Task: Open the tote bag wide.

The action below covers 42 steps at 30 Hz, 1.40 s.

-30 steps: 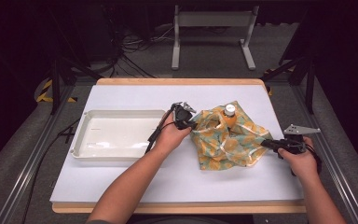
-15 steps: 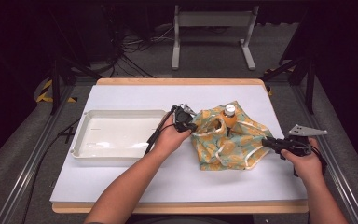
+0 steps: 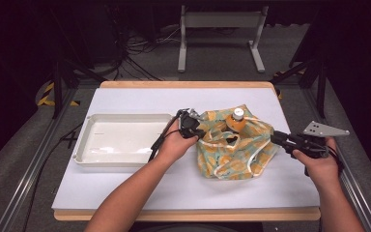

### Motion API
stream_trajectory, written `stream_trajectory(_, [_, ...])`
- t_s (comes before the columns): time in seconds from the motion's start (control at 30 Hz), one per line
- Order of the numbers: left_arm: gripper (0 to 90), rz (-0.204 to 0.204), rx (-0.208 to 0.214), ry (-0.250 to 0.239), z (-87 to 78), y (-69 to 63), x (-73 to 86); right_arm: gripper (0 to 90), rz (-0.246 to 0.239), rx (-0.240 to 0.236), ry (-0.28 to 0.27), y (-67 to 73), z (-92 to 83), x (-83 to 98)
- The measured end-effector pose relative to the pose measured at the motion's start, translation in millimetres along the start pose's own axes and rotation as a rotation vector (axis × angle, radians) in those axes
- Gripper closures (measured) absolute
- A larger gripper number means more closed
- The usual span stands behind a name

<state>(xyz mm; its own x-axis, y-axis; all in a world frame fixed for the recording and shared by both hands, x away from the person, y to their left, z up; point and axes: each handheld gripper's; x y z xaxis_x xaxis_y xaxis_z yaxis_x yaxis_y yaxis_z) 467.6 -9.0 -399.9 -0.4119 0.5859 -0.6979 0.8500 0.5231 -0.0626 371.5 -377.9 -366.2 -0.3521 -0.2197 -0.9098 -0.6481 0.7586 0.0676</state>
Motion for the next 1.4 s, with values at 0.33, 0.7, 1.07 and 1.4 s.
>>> stream_trajectory(0.33, [85.3,0.002,0.008,0.002,2.1,-1.0,0.7,78.3,-0.054,-0.071,-0.012,19.4,42.2,-28.6])
stream_trajectory(0.7, [85.4,0.003,0.018,-0.004,1.2,-2.6,2.9,78.3,-0.034,-0.081,0.057,17.0,68.5,-15.2])
stream_trajectory(1.07, [86.2,-0.004,0.022,0.019,3.2,-2.9,6.0,66.8,-0.025,-0.07,0.124,13.5,74.5,8.4])
stream_trajectory(1.4, [86.7,-0.002,0.025,0.046,5.4,-1.8,9.7,35.8,-0.03,-0.009,0.174,14.7,79.3,22.9])
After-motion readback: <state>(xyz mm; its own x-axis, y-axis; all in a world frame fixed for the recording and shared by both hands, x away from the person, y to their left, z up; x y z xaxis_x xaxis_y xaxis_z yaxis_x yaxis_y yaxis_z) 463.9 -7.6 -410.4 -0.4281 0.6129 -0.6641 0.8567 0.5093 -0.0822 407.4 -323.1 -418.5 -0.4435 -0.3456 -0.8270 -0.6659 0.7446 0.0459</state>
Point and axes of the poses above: each handheld gripper's, and its own axes: z roughly forward along the jaws, x roughly out of its underside, y roughly to its left, and after that the axes turned 2 degrees about z, right-handed
